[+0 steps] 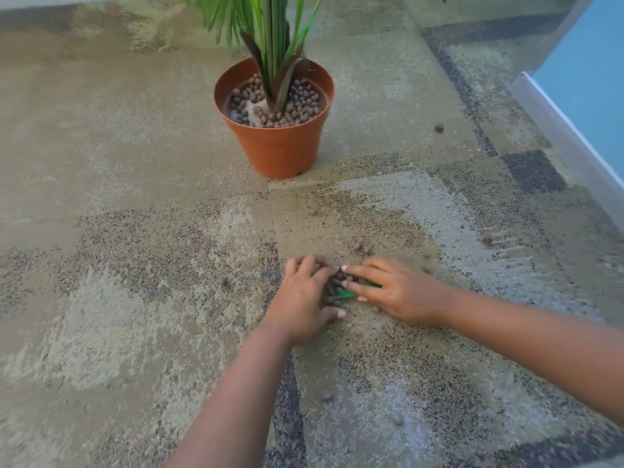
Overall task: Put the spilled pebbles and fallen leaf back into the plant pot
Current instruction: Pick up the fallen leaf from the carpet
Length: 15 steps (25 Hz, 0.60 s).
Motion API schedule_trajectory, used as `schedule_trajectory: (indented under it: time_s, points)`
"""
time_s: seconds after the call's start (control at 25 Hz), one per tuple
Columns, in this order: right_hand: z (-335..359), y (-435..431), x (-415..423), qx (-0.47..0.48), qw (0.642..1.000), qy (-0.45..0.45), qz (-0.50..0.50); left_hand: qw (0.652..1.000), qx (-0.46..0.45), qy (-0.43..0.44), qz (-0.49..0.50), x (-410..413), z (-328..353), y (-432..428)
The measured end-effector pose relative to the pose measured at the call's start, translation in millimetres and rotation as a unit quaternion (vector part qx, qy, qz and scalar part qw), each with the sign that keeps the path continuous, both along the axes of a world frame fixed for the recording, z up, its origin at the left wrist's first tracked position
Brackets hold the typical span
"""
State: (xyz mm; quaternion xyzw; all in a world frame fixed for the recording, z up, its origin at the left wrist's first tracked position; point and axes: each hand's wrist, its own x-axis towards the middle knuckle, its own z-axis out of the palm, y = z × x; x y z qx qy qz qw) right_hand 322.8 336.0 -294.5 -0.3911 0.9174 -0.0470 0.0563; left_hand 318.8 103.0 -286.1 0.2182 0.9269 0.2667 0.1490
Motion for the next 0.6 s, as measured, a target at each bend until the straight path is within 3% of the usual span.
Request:
schedule_trajectory:
  time_s: [0.28, 0.44, 0.6]
  points:
    - [9, 3, 12, -0.026, 0.995, -0.066, -0.066, 0.993, 0.015, 0.045, 0.107, 0, 7, 22]
    - [14, -3, 13, 0.001, 0.999, -0.012, -0.037, 0.992, -0.084, 0.030, 0.088, 4, 13, 35]
    - [20, -5, 8, -0.032, 0.993, -0.099, -0.055, 0.984, -0.176, 0.016, 0.011, -7, 28, 45]
